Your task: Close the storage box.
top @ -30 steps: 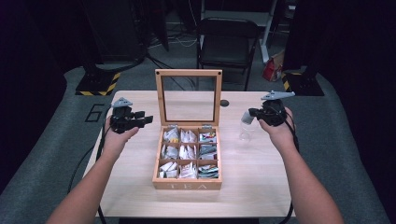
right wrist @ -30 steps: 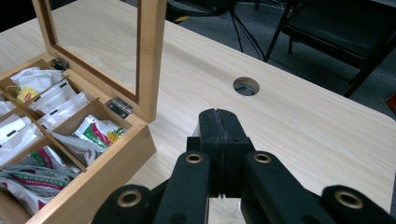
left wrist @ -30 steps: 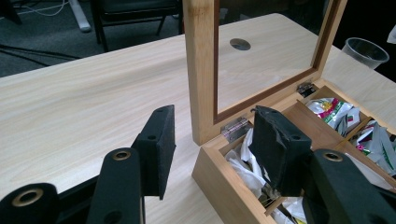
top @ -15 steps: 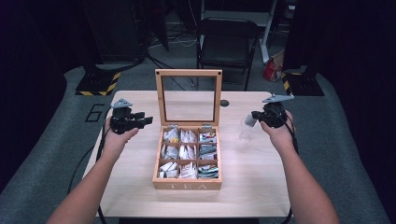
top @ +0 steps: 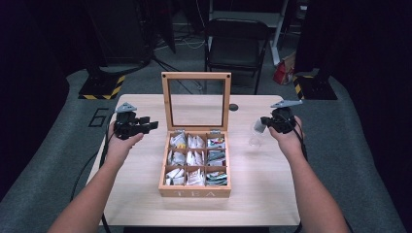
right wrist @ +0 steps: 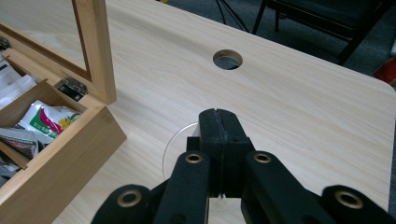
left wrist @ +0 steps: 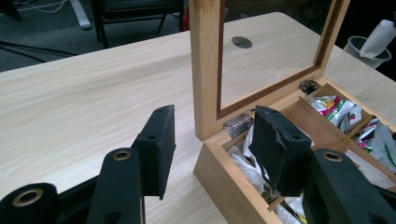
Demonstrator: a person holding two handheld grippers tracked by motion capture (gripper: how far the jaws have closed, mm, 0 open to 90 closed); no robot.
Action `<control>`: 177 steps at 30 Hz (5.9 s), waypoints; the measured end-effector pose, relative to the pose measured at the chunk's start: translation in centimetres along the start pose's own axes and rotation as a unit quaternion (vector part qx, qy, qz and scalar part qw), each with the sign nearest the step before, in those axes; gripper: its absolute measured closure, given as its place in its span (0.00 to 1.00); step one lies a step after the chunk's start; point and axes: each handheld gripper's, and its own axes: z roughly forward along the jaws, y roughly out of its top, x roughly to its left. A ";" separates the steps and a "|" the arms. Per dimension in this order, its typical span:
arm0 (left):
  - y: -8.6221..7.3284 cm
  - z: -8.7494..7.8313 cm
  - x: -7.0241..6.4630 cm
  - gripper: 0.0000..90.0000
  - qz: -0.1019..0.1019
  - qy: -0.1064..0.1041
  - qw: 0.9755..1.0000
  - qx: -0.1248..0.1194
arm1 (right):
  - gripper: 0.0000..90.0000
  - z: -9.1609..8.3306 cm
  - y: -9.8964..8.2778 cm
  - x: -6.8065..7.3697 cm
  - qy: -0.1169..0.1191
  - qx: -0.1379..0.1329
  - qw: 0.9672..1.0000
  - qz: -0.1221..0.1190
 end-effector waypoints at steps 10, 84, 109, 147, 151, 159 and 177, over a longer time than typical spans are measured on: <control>-0.1 0.0 0.0 0.55 0.001 0.000 1.000 0.001 | 0.98 0.8 -0.5 -0.5 -0.005 0.004 1.000 0.013; 0.1 -0.5 0.0 0.55 0.006 -0.002 1.000 0.002 | 0.58 4.5 5.7 7.1 0.095 -0.025 0.995 -0.033; -0.5 -1.7 0.1 0.55 -0.002 0.004 1.000 0.001 | 0.54 6.6 6.7 6.8 0.106 -0.024 0.993 -0.037; 1.3 -1.1 -1.5 0.56 0.015 -0.011 1.000 -0.005 | 0.76 4.0 5.4 7.2 0.121 -0.031 0.992 -0.019; 2.1 -0.8 -2.1 0.57 0.024 -0.014 1.000 -0.008 | 0.76 3.8 5.1 7.4 0.121 -0.038 0.992 -0.021; 3.4 -0.4 -2.9 0.60 0.035 -0.026 0.999 -0.006 | 0.75 3.3 4.4 7.7 0.126 -0.043 0.991 -0.022; 3.7 -1.4 -4.3 0.66 0.055 -0.036 0.998 -0.024 | 0.72 2.4 2.7 8.4 0.137 -0.048 0.989 -0.033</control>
